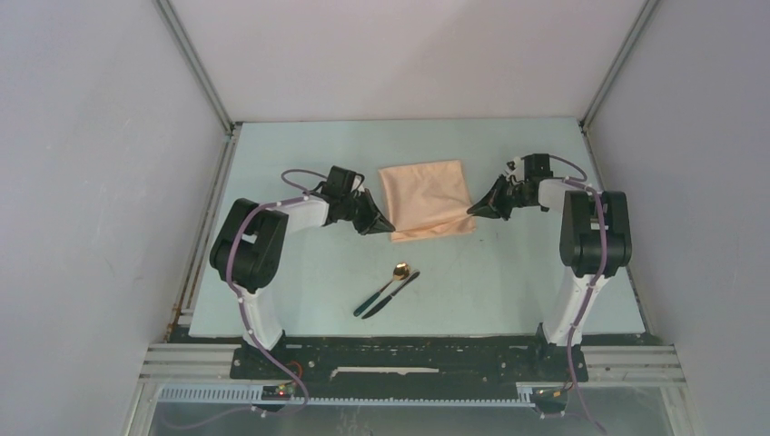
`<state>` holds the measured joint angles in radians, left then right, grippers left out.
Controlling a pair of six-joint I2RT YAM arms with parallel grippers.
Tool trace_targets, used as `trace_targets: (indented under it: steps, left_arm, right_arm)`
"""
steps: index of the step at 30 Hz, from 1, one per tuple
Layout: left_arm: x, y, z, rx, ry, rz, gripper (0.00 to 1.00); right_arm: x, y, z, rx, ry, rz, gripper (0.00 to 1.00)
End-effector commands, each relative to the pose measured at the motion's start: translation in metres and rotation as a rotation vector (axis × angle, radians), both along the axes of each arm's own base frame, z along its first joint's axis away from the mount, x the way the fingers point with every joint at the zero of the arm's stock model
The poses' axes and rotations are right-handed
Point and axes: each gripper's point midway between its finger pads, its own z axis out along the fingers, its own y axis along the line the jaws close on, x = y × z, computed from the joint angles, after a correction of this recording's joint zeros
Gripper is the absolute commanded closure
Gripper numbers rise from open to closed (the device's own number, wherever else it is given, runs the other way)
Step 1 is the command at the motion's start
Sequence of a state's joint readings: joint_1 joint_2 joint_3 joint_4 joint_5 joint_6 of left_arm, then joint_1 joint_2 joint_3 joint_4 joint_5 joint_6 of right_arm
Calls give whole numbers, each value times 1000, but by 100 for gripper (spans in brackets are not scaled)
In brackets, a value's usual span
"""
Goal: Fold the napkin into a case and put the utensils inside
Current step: Fold the square-folded napkin at the center of the board.
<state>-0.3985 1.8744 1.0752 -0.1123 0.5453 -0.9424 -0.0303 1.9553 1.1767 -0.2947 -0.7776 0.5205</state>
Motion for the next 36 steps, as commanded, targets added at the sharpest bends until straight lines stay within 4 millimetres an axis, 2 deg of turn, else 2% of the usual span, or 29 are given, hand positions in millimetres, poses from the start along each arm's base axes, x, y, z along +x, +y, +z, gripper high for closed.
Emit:
trace_targets:
  steps: [1, 3, 8, 13, 22, 36]
  left_arm:
    - [-4, -9, 19, -41, -47, -35, 100]
    - [-6, -9, 20, -34, -58, -38, 100]
    - [-12, -10, 3, -24, -11, -43, 100]
    - [-15, -9, -1, -17, -5, -42, 100]
    - [-16, -6, 8, -13, -34, -40, 100]
    - [-21, -4, -17, 7, 16, -33, 100]
  right_arm:
    - [4, -6, 23, -37, -103, 2, 100]
    - [4, -8, 22, -44, -100, -3, 100]
    - [3, -9, 17, -43, -85, -3, 100]
    - [2, -13, 15, -56, -79, -11, 100]
    - [-2, -16, 17, -64, -85, -21, 100]
    - [-5, -19, -4, -53, -45, -32, 100]
